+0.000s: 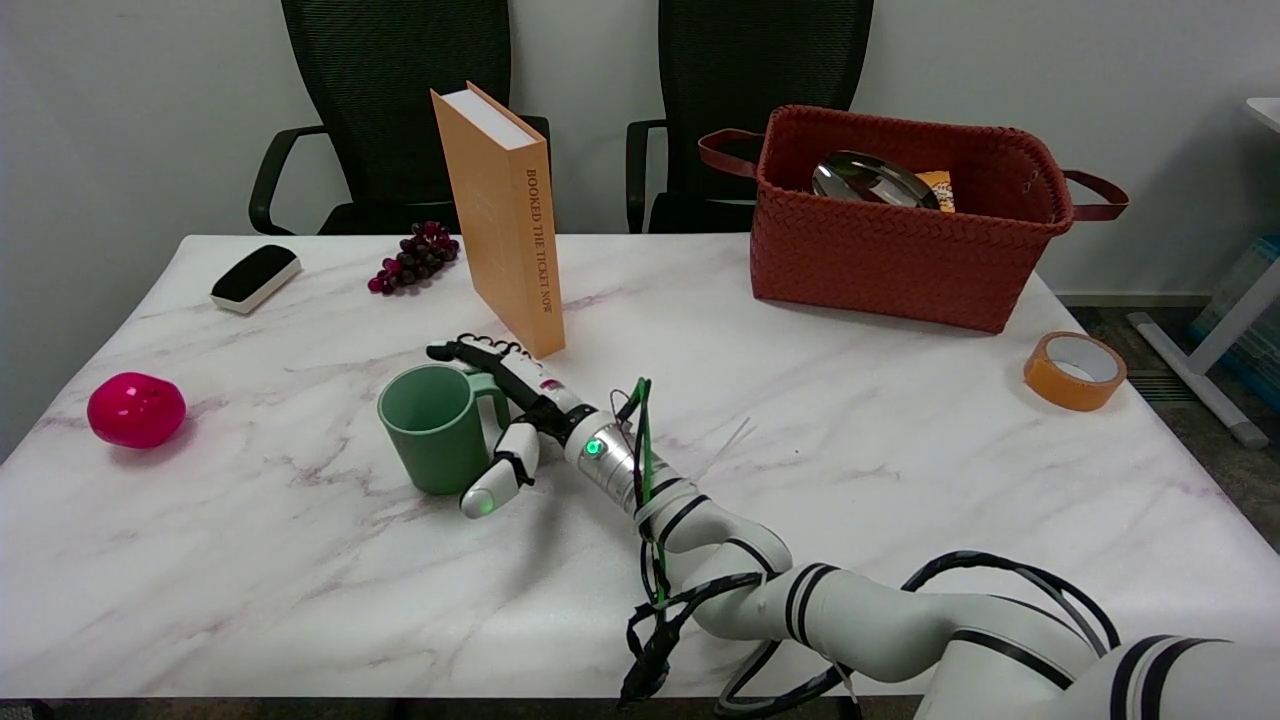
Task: Pick up the green mug.
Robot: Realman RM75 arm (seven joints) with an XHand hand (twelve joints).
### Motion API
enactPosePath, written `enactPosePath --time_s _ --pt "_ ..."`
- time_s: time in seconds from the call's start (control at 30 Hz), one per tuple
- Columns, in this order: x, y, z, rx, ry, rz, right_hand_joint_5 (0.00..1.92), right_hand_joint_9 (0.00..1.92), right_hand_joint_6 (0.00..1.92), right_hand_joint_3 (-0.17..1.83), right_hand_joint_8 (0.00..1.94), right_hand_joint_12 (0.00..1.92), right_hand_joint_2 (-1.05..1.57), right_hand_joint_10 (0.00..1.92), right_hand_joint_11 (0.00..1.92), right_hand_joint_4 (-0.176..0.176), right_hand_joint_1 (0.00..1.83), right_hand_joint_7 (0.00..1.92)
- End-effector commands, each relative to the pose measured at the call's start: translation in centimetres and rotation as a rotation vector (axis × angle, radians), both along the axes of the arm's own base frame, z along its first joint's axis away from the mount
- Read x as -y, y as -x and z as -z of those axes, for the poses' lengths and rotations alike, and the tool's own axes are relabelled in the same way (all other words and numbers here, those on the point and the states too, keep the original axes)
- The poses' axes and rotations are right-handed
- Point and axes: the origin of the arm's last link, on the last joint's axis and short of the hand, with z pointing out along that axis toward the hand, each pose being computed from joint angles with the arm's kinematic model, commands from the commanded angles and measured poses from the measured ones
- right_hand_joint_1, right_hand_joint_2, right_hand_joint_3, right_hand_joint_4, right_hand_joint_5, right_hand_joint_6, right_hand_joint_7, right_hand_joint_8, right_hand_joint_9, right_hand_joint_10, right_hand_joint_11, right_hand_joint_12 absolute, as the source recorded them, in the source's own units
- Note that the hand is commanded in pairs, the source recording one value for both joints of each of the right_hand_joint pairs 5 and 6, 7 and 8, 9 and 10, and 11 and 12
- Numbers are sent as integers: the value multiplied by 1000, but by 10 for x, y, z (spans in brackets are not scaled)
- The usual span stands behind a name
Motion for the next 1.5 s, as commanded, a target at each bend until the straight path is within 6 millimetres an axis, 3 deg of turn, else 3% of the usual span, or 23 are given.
enactPosePath --time_s 0.03,0.4,0.7,0.87,1.13,1.23,1.3,1.33,1.37,1.4,1.43,1.5 --pt "1 2 0 7 10 14 331 0 331 434 236 385 -640 0 385 0 1042 236" --pt "1 4 -2 15 19 20 393 120 393 408 493 1107 -621 120 1107 0 1072 493" --pt "1 4 -3 18 22 21 327 150 327 602 613 1621 -688 150 1621 0 1083 613" --pt "2 3 -5 17 26 19 301 208 301 713 651 1783 -718 208 1783 0 1091 651" --pt "2 3 -8 13 28 17 335 339 335 867 701 1821 -755 339 1821 0 1097 701" --pt "1 4 -9 12 28 17 364 404 364 852 673 1654 -774 404 1654 0 1084 673" --pt "1 4 -10 13 28 15 309 294 309 656 527 1486 -729 294 1486 0 1073 527" --pt "1 4 -10 16 28 14 236 235 236 579 398 1249 -699 235 1249 0 1071 398" --pt "1 3 -11 18 28 12 111 122 111 585 249 733 -688 122 733 0 1065 249" --pt "1 3 -12 17 28 8 86 92 86 541 238 733 -693 92 733 0 1058 238" --pt "1 2 -12 17 28 6 81 30 81 595 198 490 -712 30 490 0 1053 198" --pt "1 2 -15 15 28 0 52 0 52 568 163 381 -714 0 381 0 1042 163"
